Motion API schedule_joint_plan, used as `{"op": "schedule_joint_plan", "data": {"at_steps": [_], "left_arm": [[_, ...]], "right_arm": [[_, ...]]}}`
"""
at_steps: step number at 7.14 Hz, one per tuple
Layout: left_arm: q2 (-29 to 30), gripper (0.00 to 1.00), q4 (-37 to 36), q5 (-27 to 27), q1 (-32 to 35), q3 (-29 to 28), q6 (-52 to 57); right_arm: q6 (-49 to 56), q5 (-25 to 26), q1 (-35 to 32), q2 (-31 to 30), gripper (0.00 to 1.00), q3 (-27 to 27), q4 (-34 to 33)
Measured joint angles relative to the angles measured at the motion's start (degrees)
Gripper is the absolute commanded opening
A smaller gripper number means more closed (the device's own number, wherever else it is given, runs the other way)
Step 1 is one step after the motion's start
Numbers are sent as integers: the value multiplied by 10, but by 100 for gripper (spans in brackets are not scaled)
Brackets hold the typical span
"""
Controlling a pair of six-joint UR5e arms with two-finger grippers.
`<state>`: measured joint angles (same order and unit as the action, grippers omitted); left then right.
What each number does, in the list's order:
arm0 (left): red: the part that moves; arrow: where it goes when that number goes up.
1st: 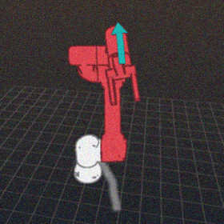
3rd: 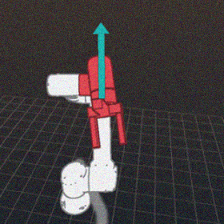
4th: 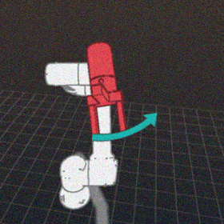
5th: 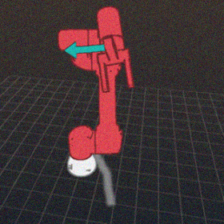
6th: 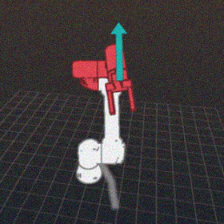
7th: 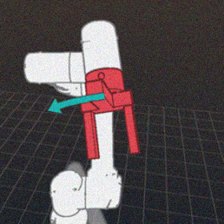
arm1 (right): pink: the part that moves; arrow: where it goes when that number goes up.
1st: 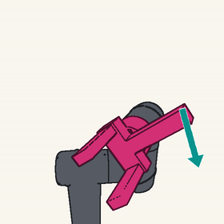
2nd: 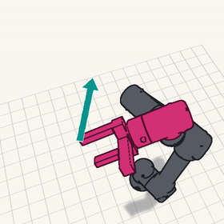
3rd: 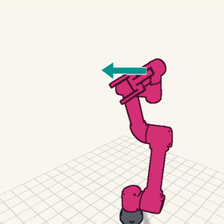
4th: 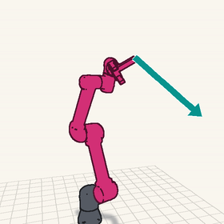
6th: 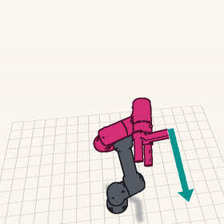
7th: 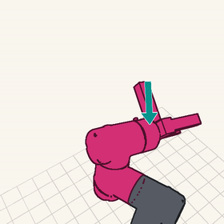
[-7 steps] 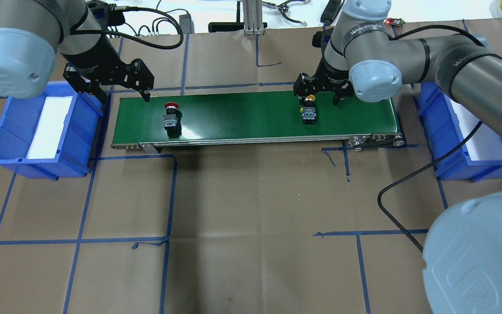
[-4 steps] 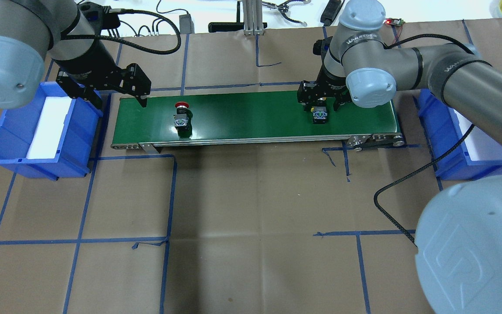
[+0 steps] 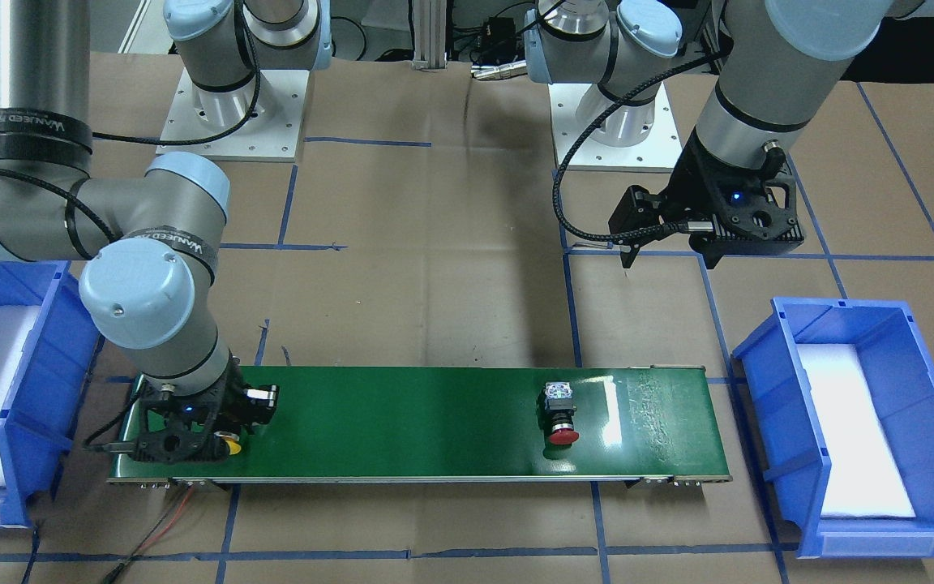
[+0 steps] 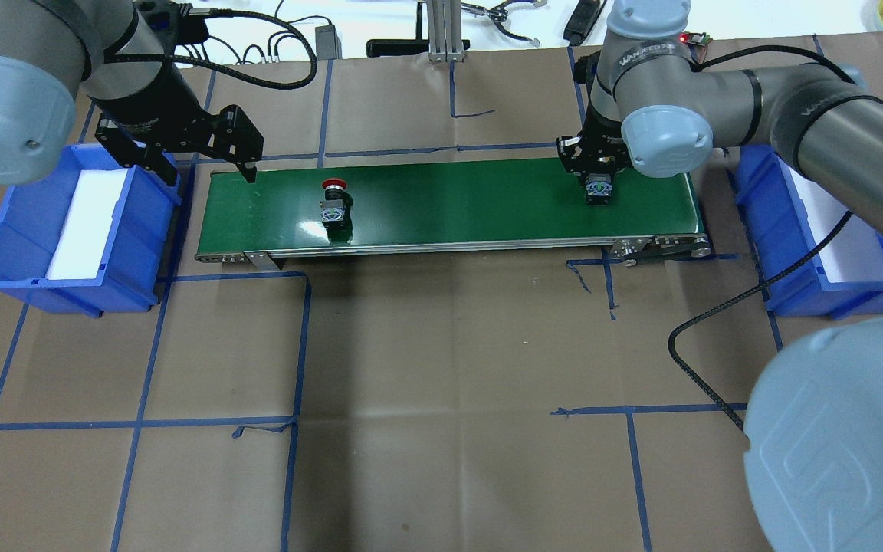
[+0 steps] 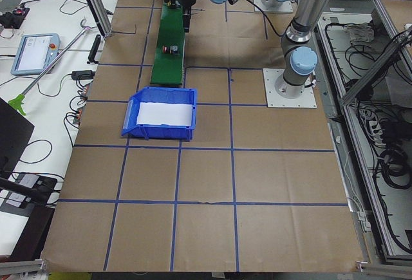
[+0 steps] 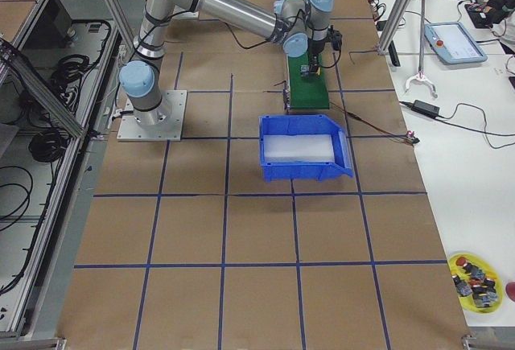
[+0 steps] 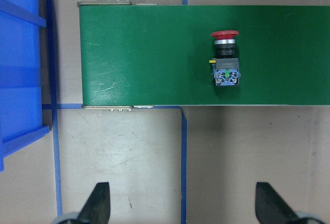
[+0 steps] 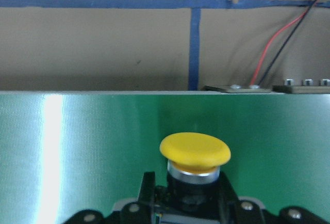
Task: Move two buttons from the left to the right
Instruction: 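Lift the yellow button and carry it to the far blue bin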
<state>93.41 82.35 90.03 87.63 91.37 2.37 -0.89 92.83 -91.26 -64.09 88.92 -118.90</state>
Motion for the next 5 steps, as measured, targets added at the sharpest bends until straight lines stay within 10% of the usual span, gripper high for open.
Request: {"op": "schedule_joint_plan", "data": {"at_steps": [5], "left_arm": [[0,100,0,-3,0,-2,-4]], "right_arm": [[174,4,154,-74,3,-109,185]]}}
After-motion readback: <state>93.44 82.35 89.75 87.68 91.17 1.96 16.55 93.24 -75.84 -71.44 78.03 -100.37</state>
